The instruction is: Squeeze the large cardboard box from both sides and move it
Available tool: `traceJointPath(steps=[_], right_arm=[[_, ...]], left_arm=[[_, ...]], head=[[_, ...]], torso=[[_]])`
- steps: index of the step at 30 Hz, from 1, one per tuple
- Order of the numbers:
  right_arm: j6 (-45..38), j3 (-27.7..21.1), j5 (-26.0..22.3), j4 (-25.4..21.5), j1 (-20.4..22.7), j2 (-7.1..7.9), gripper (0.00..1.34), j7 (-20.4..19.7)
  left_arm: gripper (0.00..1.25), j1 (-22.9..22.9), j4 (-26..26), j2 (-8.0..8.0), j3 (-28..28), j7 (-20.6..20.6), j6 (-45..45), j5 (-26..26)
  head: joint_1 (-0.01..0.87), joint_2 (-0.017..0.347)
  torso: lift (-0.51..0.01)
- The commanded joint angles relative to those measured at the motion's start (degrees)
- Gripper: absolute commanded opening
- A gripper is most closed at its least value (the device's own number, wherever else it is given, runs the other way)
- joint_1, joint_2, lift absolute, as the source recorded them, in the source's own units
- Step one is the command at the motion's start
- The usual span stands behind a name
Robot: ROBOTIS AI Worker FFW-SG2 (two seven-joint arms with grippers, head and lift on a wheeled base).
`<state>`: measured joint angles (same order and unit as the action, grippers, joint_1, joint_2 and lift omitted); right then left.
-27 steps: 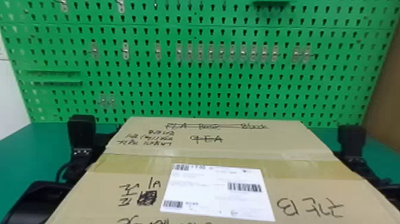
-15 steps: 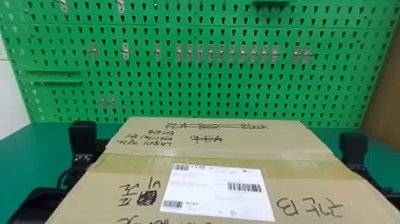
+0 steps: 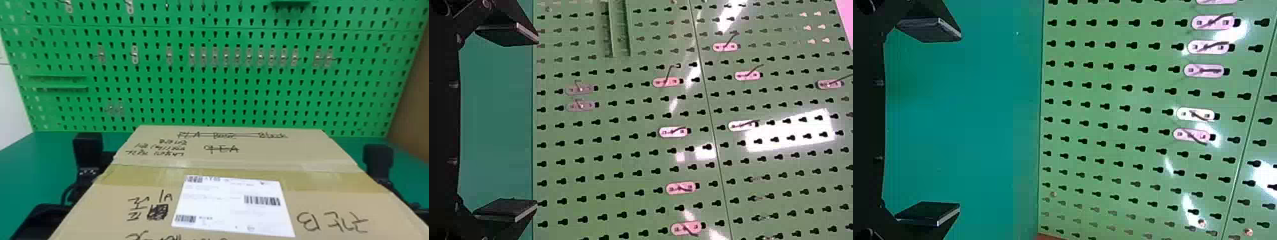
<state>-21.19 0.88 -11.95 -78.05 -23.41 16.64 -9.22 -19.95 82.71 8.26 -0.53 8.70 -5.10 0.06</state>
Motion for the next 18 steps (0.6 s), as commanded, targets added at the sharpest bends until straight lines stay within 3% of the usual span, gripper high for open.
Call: traceJointPath(steps=[1,12,18], right_arm=[[-0.08,0.18,0.0,0.0,-0.06,0.06,1.24,-0.01],[-0.08,0.18,0.0,0.0,-0.24,-0.2,1.24,-0.01],[0.36,0.26,0.09,0.7,-0.67,-2.05,1.24,-0.01]], left_arm=[[1.12,0.0,0.0,0.0,-0.09,0.0,0.0,0.03],[1.12,0.0,0.0,0.0,-0.09,0.0,0.0,0.11],[1.12,-0.09,0.0,0.09,-0.09,0.0,0.0,0.11]], head=[[0.398,0.051],[0.398,0.051],[0.398,0.051]], torso=[[-0.209],[-0.209],[-0.209]])
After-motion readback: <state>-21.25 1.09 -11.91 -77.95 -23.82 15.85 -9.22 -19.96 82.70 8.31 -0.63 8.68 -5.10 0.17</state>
